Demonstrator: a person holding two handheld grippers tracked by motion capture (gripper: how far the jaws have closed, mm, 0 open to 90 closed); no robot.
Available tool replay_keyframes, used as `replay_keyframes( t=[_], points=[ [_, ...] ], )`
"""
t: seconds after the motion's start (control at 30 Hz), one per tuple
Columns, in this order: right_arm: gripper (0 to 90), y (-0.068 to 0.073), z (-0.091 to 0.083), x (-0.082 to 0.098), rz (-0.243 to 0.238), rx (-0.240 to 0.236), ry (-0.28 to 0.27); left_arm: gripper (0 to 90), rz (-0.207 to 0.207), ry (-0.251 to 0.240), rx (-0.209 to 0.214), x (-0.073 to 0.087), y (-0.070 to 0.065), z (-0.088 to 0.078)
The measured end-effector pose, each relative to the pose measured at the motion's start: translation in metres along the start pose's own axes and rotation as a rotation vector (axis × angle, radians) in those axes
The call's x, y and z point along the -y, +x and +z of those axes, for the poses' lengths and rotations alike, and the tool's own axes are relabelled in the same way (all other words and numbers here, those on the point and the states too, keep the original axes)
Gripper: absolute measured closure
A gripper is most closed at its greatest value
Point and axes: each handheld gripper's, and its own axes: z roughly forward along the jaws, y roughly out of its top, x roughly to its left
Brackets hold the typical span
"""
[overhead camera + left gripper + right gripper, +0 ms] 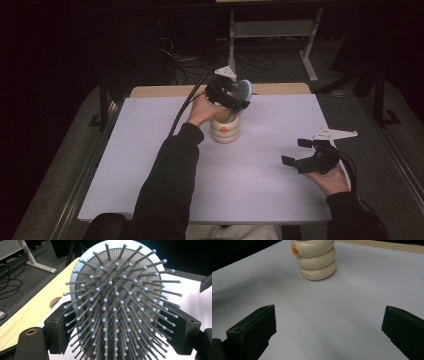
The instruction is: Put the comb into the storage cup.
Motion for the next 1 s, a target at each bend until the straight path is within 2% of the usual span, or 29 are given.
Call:
replay_keyframes(
  t=[0.63,0.77,0.93,1.0],
  points=[
    [0.0,0.000,0.001,0.000,0.000,-0.002,0.010,17.8,0.007,0.011,-0.029,-0.002,-0.002,0.000],
    [0.0,0.000,0.001,0.000,-0.002,-0.003,0.011,11.3,-0.013,0.005,-0.025,-0.002,-0.001,-0.002],
    [0.0,0.000,0.001,0.000,0.001,-0.002,0.012,6.2,-0.014,0.005,-0.016,0.000,-0.001,-0.007],
    [0.0,0.000,0.002,0.000,0.001,-0.002,0.015,4.6,-0.013,0.001,-0.024,0.001,-0.002,-0.010]
  ],
)
